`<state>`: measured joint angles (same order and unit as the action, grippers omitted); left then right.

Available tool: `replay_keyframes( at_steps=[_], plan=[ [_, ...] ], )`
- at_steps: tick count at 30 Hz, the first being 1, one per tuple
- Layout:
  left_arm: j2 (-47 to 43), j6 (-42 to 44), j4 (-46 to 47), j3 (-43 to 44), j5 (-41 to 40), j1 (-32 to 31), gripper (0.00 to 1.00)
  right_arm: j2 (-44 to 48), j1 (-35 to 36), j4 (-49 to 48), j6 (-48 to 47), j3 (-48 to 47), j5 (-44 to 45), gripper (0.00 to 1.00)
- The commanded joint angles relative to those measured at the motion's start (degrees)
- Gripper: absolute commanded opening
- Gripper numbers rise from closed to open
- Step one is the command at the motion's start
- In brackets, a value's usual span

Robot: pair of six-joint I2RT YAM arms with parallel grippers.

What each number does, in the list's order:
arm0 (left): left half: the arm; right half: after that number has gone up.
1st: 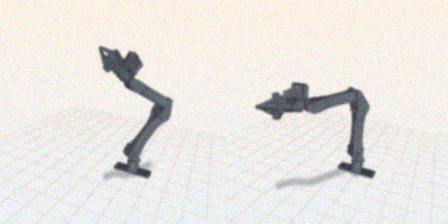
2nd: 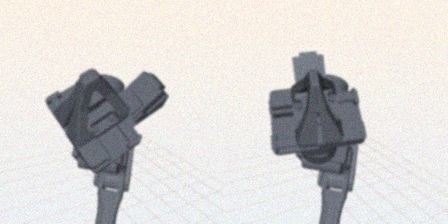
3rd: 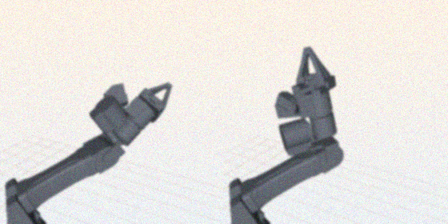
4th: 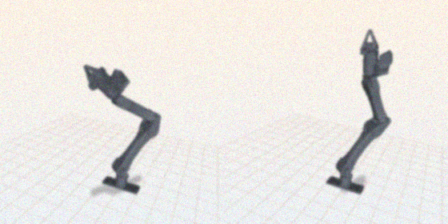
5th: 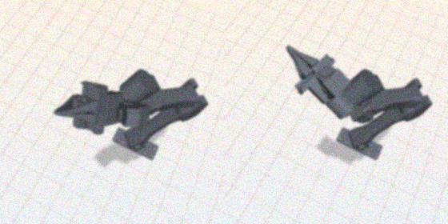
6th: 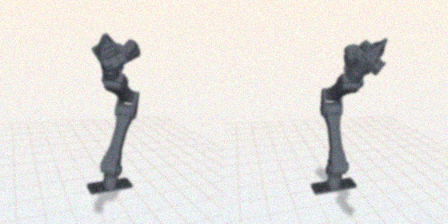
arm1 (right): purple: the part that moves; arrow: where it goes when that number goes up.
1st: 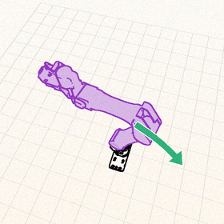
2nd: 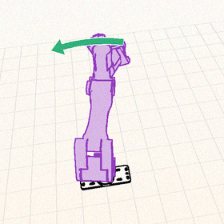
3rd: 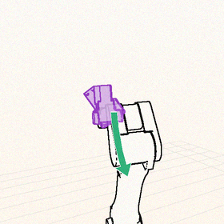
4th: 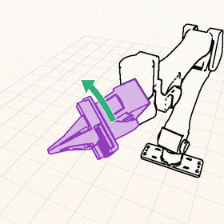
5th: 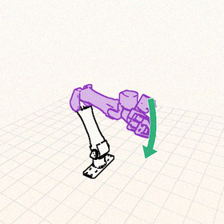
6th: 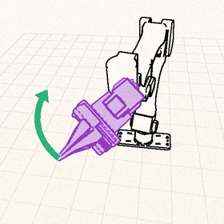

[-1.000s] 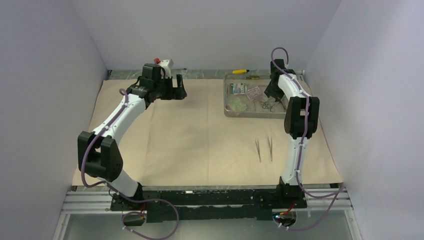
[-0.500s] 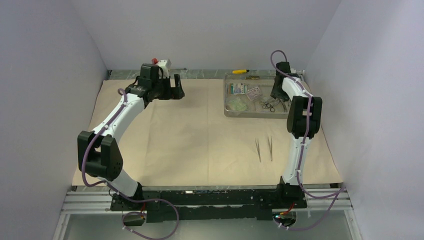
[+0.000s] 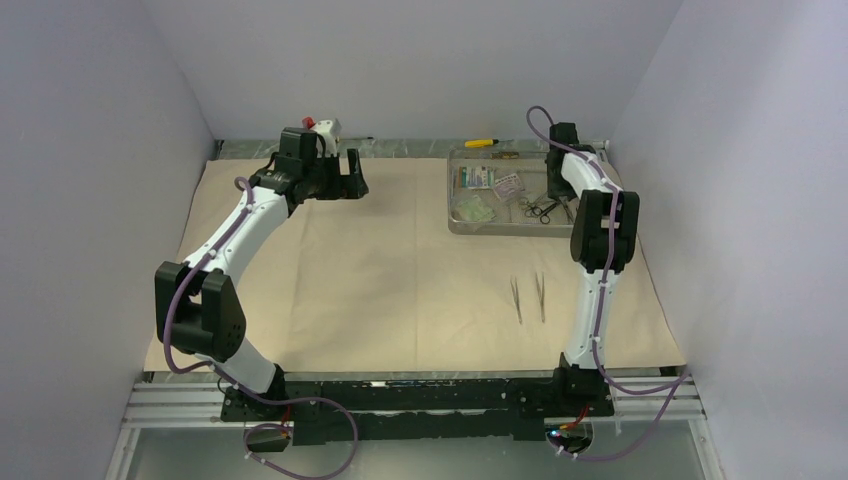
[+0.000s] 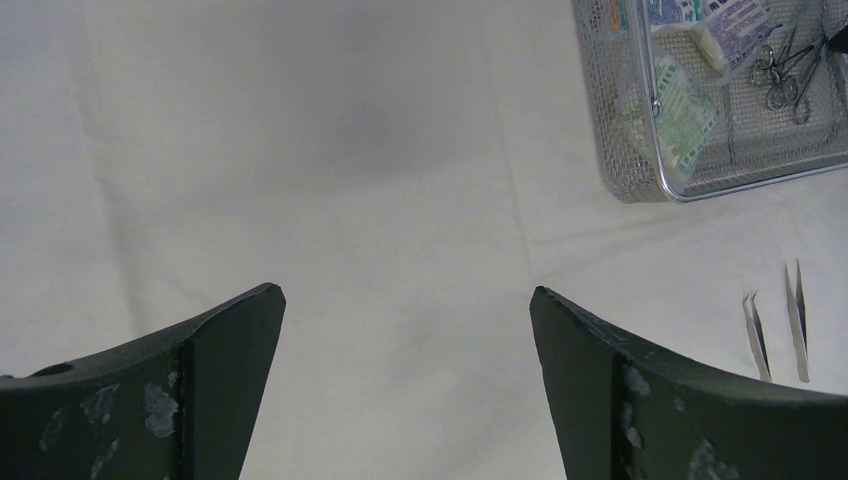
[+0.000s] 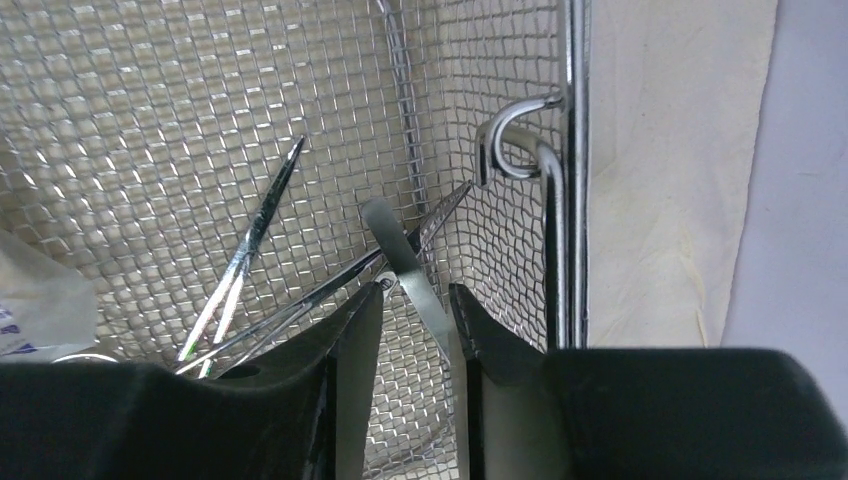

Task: Open and lay out the surgical kit
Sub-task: Pick up the medical item from the container.

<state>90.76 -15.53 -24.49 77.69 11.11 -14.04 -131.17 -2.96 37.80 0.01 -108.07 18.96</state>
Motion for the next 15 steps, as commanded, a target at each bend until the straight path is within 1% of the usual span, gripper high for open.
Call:
replay_keyframes(
  at_steps=[1,6,9,12,15],
  plan=[
    [0.29,0.5,1.17,-0.07,0.57,0.33,1.0,-0.53,-0.27,1.99,-4.98,-1.73,0.3,0.33],
    [0.25,0.42,1.24,-0.45,0.58,0.33,0.99,-1.04,-0.67,1.8,-6.56,-0.98,0.02,0.24],
    [0.16,0.37,1.46,-0.79,0.73,0.33,0.99,-1.63,-0.96,2.12,-7.24,-1.2,-0.92,0.22],
    [0.11,0.56,1.32,-0.88,0.58,0.33,0.99,-2.57,-1.25,3.3,-7.96,-2.42,-3.54,0.22],
    [-0.05,0.52,1.37,-1.05,0.42,0.33,0.99,-3.09,-1.26,4.44,-8.33,-2.93,-4.94,0.25]
  ],
)
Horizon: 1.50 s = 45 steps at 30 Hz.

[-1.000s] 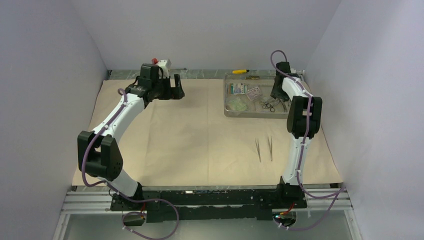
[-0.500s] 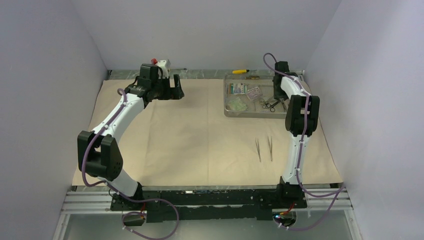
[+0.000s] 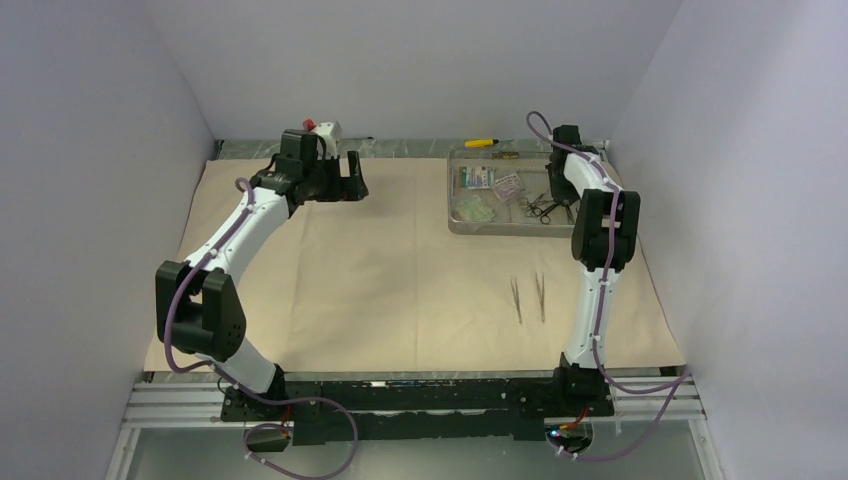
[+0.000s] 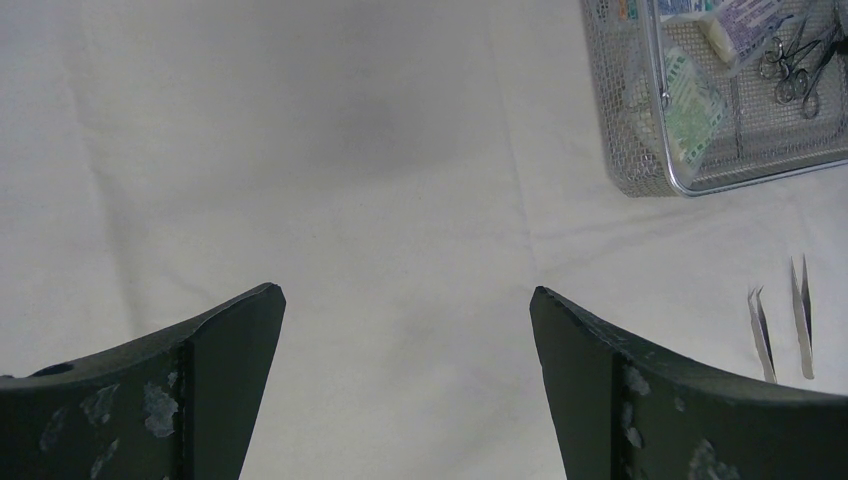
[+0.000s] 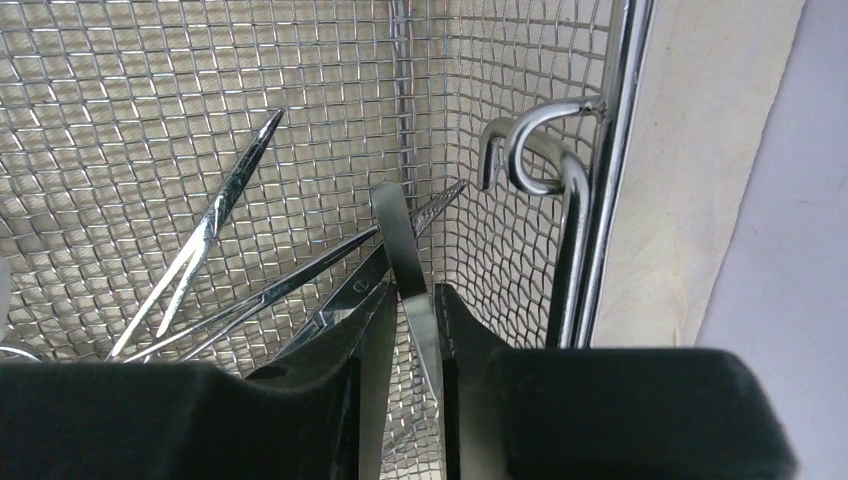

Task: Open and lay out the surgical kit
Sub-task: Pick up the medical item from the container, then place the medical item in the surgical kit.

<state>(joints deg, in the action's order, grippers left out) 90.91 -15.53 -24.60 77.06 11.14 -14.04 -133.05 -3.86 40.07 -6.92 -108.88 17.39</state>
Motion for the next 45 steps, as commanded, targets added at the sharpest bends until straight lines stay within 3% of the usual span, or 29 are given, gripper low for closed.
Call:
replay_keyframes(
  at_steps=[1,7,11,16,27,34,39,45],
  plan=[
    [-0.25,0.5,1.44,-0.53,0.42,0.4,0.99,-1.38,-0.44,2.46,-1.61,-2.19,-3.67,0.26],
    [-0.49,0.76,1.45,-0.8,0.38,0.42,1.0,-3.0,-1.01,4.91,-1.59,-4.23,-7.43,0.25],
    [-0.69,0.94,1.24,-0.91,0.11,0.42,1.0,-2.6,-0.91,5.75,-0.06,-5.72,-10.14,0.09],
    [-0.59,1.13,1.23,-0.6,-0.01,0.51,0.99,-0.06,0.34,4.38,0.5,-5.91,-8.26,0.01],
    [-0.71,0.93,1.09,0.22,0.36,0.51,1.0,11.73,1.71,-6.3,2.78,-2.49,-6.07,0.02],
    [-1.0,0.18,1.0,1.3,2.47,0.53,0.99,15.71,2.19,-9.84,8.43,-3.23,-14.64,0.02],
    [0.35,2.55,-1.32,6.26,7.63,0.51,1.0,25.72,7.57,-24.79,17.01,10.08,-24.08,0.04],
    [2.83,1.22,-1.76,12.12,14.88,0.43,0.99,32.03,14.76,-35.97,29.53,19.11,-30.23,0.03]
  ],
)
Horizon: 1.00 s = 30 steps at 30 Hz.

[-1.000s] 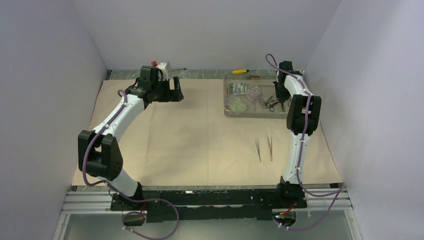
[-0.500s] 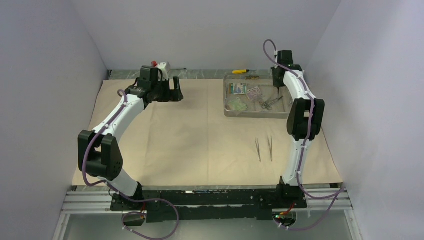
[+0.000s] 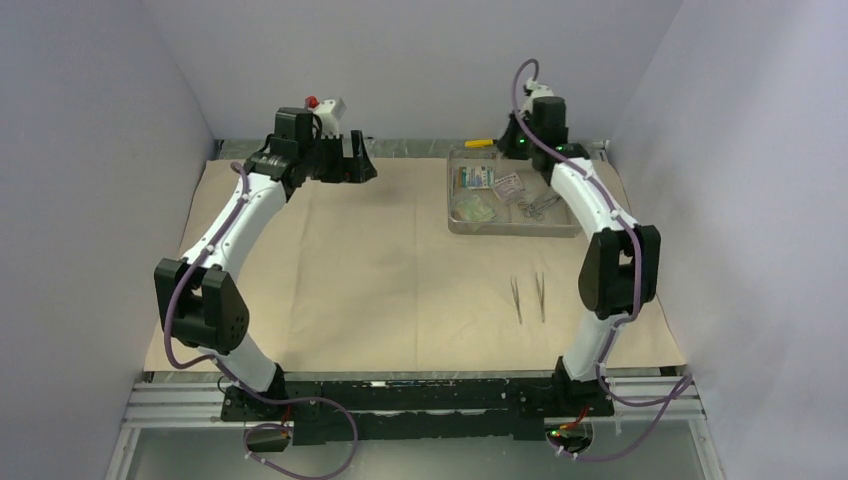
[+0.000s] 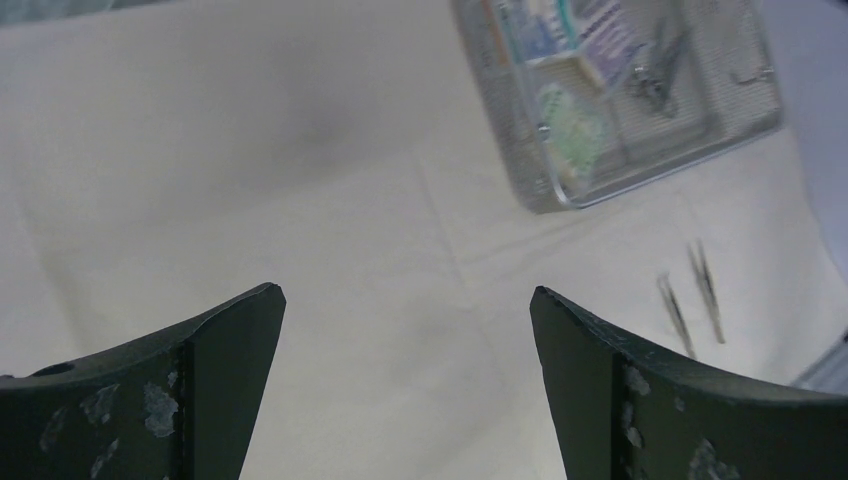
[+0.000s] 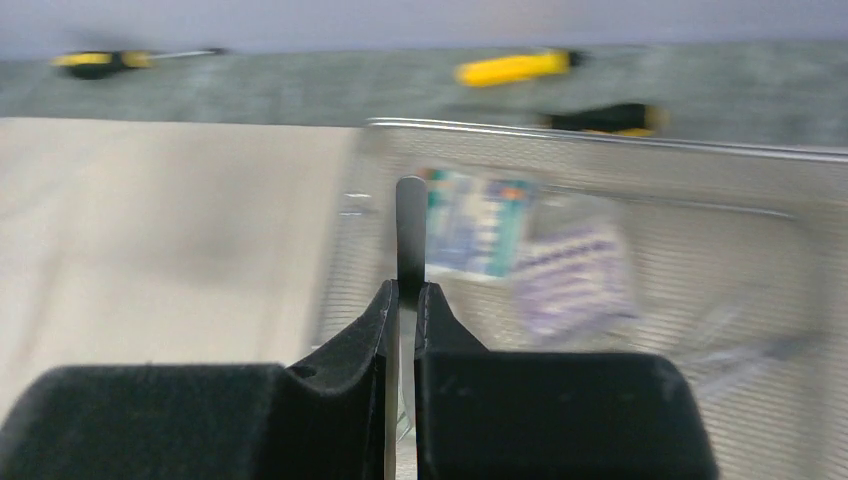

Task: Open and lay out the surgical kit
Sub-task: Place the medical item in the surgical kit.

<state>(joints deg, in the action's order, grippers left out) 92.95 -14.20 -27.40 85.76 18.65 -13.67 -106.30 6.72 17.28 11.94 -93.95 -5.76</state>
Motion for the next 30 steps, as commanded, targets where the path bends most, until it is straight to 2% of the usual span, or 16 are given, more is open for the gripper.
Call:
replay_keyframes(
  at_steps=[1,7,12,14,19,23,27,30],
  plan=[
    [0.83,-1.16,2.36,3.38,8.88,-0.03,1.0,6.13,5.4,-15.21,13.22,5.87,-7.57,0.03],
    [-0.47,-9.85,10.45,1.45,19.88,-0.94,0.99,11.31,10.29,-27.4,30.15,14.9,-9.64,0.03],
    [-4.34,-14.04,15.99,-2.06,24.84,-2.74,0.99,13.77,14.51,-28.81,35.22,16.35,-8.78,0.03],
    [-5.45,-13.9,15.59,-2.03,24.01,-4.63,1.0,15.01,16.41,-28.56,36.41,17.12,-7.62,0.04],
    [-5.25,-10.02,8.29,0.31,14.89,-9.55,0.99,18.38,19.63,-26.36,39.21,18.83,-5.69,0.04],
    [-5.4,-10.19,9.82,-0.94,13.96,-10.97,0.98,20.74,21.54,-25.31,39.4,20.23,-4.89,0.05],
    [-5.04,-9.64,9.32,-1.06,14.45,-12.37,0.88,21.65,22.98,-22.64,39.59,20.22,-4.08,0.05],
    [-4.88,-9.08,8.35,-0.96,15.3,-12.43,0.68,21.33,23.95,-20.31,39.68,19.51,-3.13,0.05]
  ],
)
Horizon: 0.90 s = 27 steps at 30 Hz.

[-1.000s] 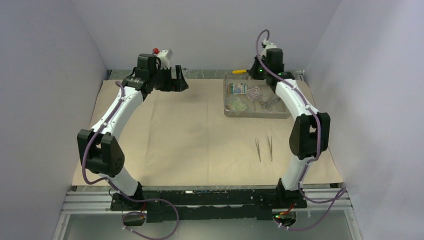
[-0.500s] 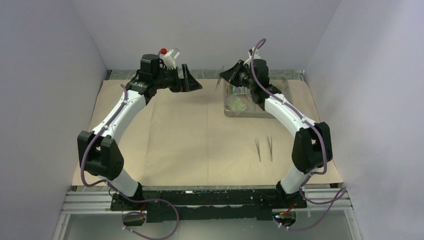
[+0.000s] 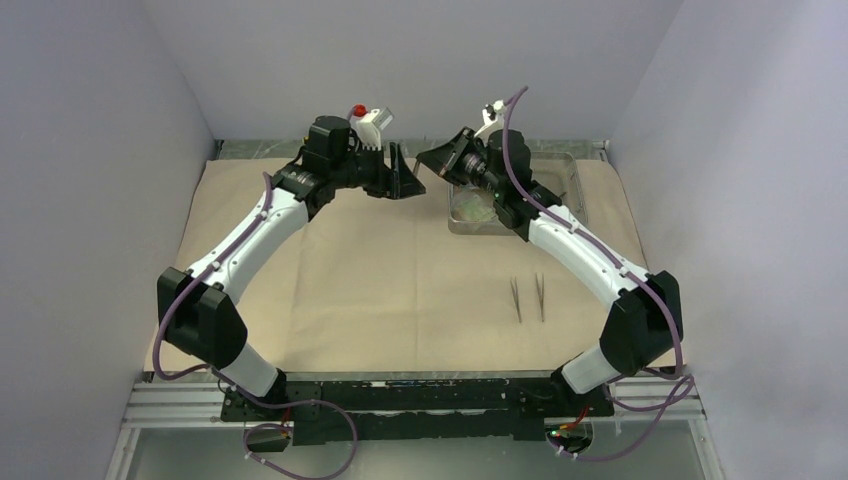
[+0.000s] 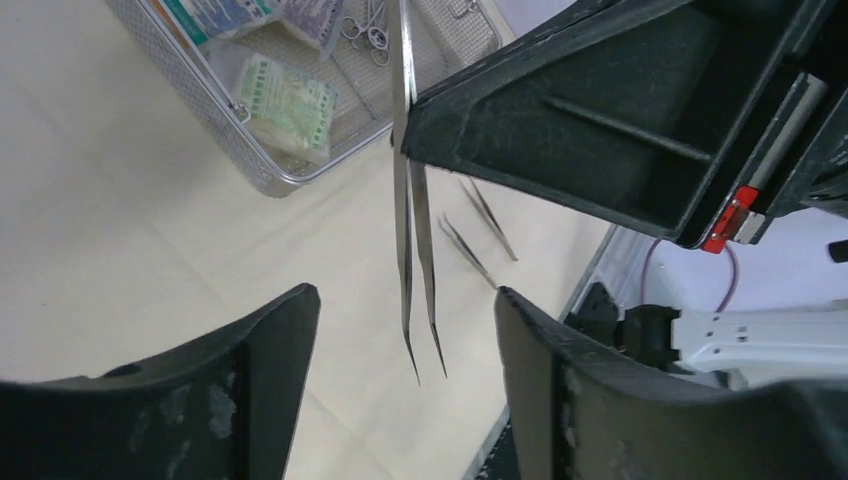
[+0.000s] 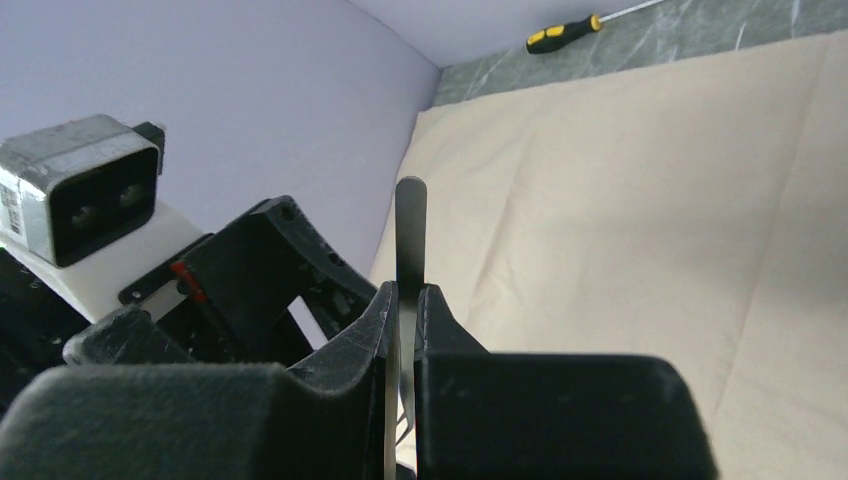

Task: Open and lay out the surgical kit
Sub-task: Place the medical item in the surgical kit.

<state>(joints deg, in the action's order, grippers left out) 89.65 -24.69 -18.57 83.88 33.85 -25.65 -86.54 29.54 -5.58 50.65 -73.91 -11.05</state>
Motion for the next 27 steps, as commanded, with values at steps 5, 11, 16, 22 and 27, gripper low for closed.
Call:
replay_keyframes(
  at_steps=[5,11,16,22,27],
  plan=[
    [-1.93,3.34,-1.69,0.7,0.99,-0.45,0.35,0.23,2.46,5.39,2.42,-2.27,3.59,0.05],
    [-2.64,3.78,-2.67,-0.66,2.53,-0.61,0.06,-2.63,2.98,12.44,4.19,-6.32,4.42,0.05],
    [-3.78,5.71,-3.76,-1.57,1.53,-0.63,0.0,-3.25,2.96,16.9,3.4,-8.87,2.73,0.49],
    [-4.48,15.54,-9.03,0.52,4.13,-0.63,0.0,-1.8,1.79,19.36,-2.03,-10.06,0.92,0.72],
    [-5.78,23.7,-11.84,1.14,2.31,-0.63,0.0,-2.64,1.57,22.97,-1.66,-12.64,-0.96,0.59]
  ],
)
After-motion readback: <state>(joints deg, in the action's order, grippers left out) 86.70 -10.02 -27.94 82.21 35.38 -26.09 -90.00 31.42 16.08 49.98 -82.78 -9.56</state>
